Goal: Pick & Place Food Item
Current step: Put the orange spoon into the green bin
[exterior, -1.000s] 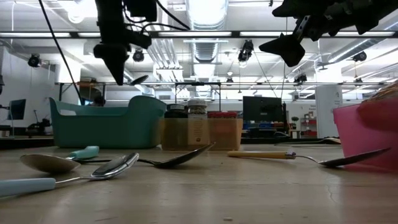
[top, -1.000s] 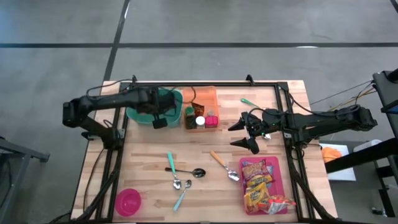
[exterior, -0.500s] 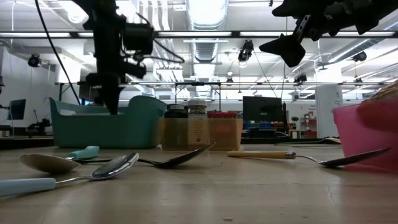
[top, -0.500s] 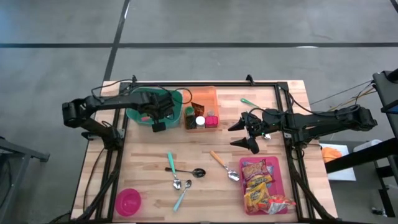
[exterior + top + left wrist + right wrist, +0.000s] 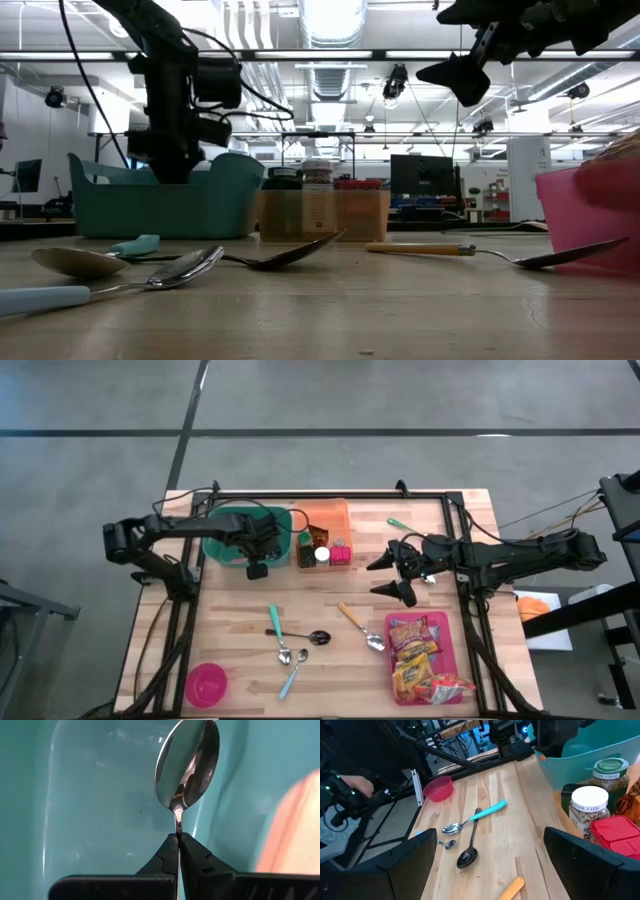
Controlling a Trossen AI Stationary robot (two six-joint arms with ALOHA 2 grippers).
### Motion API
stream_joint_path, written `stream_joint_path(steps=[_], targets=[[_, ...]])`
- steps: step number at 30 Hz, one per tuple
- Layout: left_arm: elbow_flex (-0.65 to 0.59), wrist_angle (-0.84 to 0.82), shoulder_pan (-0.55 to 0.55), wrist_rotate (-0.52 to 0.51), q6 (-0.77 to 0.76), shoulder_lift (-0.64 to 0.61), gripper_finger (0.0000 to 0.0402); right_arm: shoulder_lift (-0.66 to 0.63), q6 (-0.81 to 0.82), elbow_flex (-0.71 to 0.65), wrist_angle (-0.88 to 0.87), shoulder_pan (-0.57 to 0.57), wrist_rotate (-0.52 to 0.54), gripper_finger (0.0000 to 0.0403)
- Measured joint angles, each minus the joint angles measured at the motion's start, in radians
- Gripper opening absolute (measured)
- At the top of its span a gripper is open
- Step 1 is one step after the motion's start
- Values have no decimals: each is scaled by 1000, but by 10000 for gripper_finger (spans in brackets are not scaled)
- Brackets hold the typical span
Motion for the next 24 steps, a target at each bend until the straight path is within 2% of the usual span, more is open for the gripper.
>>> stream_joint_path(steps=[13,24], targets=[[8,14,22,2,0,145,0,0,0,0,5,0,0,364],[8,9,22,0,-4,148,0,0,-19,0,5,0,1,364]])
